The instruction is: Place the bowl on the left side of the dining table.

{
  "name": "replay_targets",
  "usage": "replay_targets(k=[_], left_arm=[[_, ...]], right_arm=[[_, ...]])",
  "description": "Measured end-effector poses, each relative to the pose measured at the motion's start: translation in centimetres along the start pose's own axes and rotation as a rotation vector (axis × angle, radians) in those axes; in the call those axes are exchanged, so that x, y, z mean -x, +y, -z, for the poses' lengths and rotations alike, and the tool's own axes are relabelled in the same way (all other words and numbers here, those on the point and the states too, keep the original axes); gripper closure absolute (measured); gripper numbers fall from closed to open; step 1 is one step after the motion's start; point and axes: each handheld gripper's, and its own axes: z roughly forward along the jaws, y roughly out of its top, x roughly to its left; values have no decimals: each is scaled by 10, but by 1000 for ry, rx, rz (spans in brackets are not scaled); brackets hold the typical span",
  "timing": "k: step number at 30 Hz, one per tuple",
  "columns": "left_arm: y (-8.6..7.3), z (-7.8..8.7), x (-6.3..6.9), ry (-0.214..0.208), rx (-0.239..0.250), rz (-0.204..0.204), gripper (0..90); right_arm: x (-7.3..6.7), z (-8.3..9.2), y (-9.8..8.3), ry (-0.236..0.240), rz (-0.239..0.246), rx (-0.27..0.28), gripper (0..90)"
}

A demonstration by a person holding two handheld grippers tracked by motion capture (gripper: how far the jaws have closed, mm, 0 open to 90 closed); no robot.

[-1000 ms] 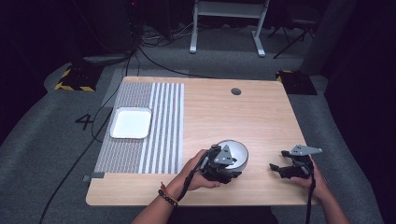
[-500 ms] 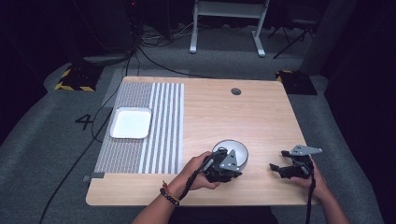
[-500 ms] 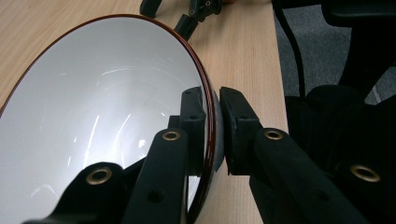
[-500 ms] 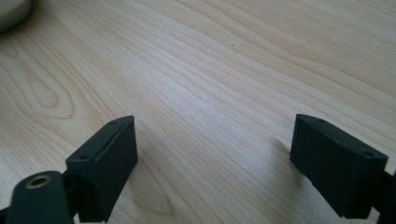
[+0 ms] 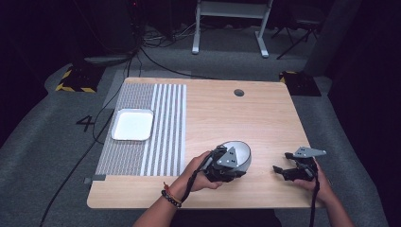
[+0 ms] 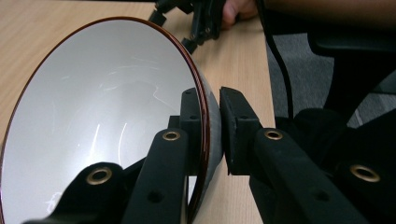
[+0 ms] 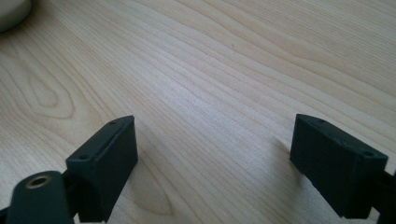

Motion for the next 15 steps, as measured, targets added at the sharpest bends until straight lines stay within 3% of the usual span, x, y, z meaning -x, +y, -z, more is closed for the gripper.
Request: replay_targets(k=[4,6,15], left_arm=[[3,6,-1,-9,9,-6,802],[5,8,-2,7,-1,-9,802],[8,20,-7,13,69,10,802]], right_arm=[[0,0,0,0,0,0,151],[0,0,0,0,0,0,150],[0,0,0,0,0,0,151]])
